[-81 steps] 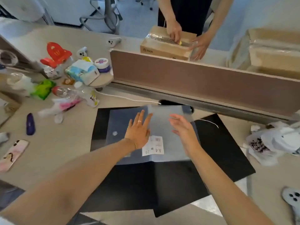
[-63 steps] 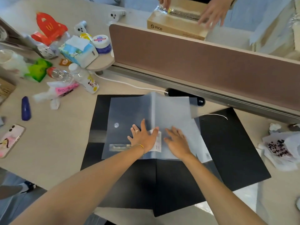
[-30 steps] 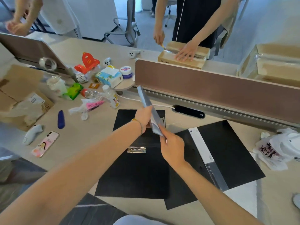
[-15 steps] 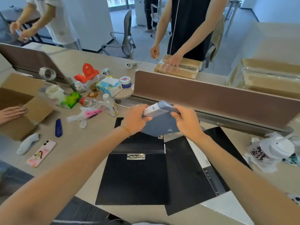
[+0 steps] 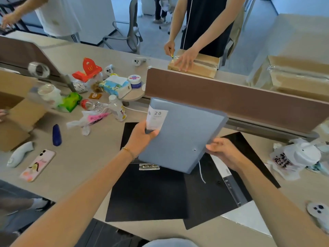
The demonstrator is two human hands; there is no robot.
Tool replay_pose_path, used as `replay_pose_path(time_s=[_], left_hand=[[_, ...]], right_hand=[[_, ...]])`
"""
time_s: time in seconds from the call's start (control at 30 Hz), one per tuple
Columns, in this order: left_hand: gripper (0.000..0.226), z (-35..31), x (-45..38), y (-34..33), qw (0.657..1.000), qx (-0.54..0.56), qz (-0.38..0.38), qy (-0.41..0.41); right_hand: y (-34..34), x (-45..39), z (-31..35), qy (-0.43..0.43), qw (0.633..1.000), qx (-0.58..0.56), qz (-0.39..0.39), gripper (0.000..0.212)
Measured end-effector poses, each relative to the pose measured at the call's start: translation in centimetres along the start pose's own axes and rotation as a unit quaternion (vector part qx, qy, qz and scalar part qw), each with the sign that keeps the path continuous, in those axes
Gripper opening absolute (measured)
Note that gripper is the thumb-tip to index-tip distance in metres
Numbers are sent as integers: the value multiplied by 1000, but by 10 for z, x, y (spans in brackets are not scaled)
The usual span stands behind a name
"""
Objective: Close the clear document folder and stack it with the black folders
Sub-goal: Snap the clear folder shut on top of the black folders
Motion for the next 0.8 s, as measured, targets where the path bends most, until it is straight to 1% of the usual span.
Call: replay_pose_path(time_s=[0.1,0.17,0.3,0.43,0.53,0.57,0.6,0.7,0.73,0.8], left_hand=[[30,14,3,2,998,55,20,30],[32,27,4,4,995,80,26,53],[37,63,4,5,988,94,31,119],[41,100,6,3,975,122,41,181],[38,127,11,-4,964,139,51,219],[37,137,12,-6,961,140,55,232],[38,146,14,-10,958,142,60,243],[42,168,16,-17,947,143,77,278],[42,174,16,-20,944,141,81,287],[42,183,16,-23,940,132,86,302]], right_hand=[[-15,-9,-30,-34,999,-22,-17,36],[-25,-15,-40,-58,998,2,-27,35],[-40,-22,-51,-90,992,91,-1,29],[-49,-31,-69,-139,980,139,41,40],[-47,-38,-90,-189,970,148,49,44],[-46,-40,-99,-201,967,153,45,43],[-46,-41,-106,-209,963,166,40,38],[-45,-44,-123,-214,945,242,44,12],[-44,-45,-127,-216,937,270,52,14],[-42,-48,-133,-226,920,313,66,24]])
Point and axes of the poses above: each hand's wrist, its own x-axis away from the middle knuckle, its own y-axis out of the back of the hand, z = x × y, the point moved 2 cm from there along -x, towards the middle knuckle, and after that the axes turned 15 degrees about -x, right-handed, at the moved point
